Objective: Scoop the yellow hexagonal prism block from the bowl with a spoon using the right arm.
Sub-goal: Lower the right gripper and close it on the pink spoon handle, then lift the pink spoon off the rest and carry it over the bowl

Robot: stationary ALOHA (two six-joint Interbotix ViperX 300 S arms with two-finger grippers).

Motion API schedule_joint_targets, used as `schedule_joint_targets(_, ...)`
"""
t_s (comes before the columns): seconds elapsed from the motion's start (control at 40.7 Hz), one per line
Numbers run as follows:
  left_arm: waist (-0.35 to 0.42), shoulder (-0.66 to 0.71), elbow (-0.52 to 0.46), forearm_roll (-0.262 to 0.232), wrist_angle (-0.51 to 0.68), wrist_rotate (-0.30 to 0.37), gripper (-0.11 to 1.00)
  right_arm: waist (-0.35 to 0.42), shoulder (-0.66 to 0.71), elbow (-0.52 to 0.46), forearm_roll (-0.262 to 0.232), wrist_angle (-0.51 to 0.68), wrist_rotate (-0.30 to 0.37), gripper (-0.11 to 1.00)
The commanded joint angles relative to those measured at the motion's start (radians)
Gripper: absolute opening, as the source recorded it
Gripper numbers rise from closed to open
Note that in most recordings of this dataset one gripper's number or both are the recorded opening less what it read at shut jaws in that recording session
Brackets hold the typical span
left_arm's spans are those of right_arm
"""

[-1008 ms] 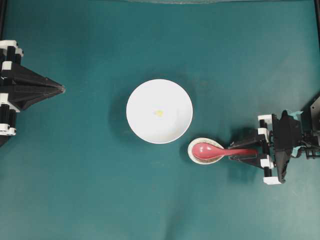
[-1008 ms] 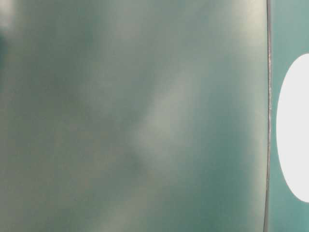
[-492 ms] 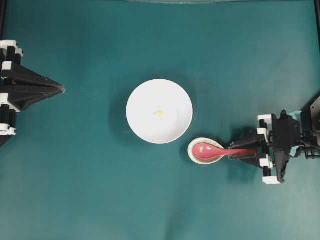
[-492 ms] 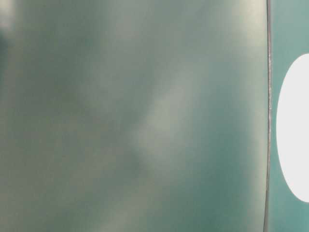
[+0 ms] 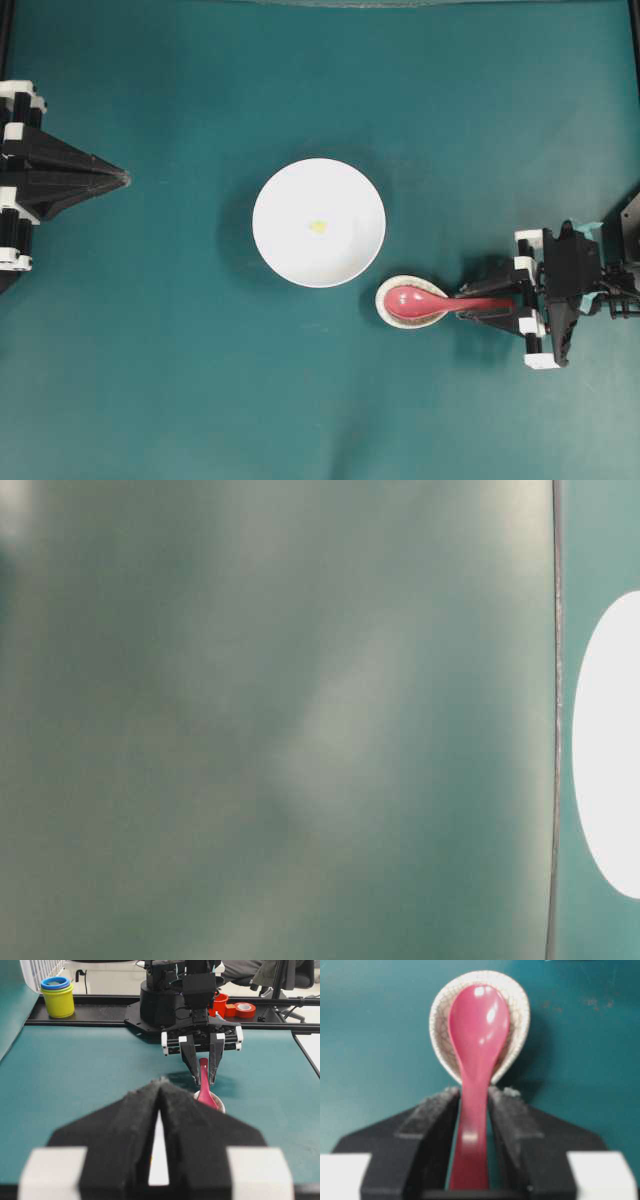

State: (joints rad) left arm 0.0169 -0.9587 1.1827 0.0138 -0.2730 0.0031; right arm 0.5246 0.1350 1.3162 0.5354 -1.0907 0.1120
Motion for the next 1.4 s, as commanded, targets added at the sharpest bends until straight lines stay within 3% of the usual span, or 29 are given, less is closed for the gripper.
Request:
schedule_joint_targets(0.0,0.003,0.008,-0.018,0.003,-0.006,0.002,0.05,0.003,-0.006,-0.008,0.002,-0.003,0.000,0.37)
schedule_joint_targets(0.246,0.002,0.008,-0.017,0.003,-0.005,0.002,0.05,0.002,-0.006,-0.009,0.002,-0.009,0.000,0.36)
schedule_joint_targets(0.418,0.002,0.008,-0.017,0.003,-0.005,0.002,0.05,-0.002,-0.006,-0.015,0.002,-0.011,0.000,0.24)
schedule_joint_targets(0.885,0.002,0.005,-0.018,0.003,0.029,0.005,0.05,-0.008,-0.130,-0.017,0.002,0.044,-0.041,0.23)
schedule_joint_targets(1.082,0.002,-0.002,-0.020,0.003,0.025,-0.002,0.05,-0.017,-0.270,-0.032,0.002,0.152,-0.137,0.23)
schedule_joint_targets(1.377,0.003,-0.003,-0.020,0.003,0.029,0.000,0.05,-0.103,-0.511,-0.094,0.002,0.439,-0.244,0.23)
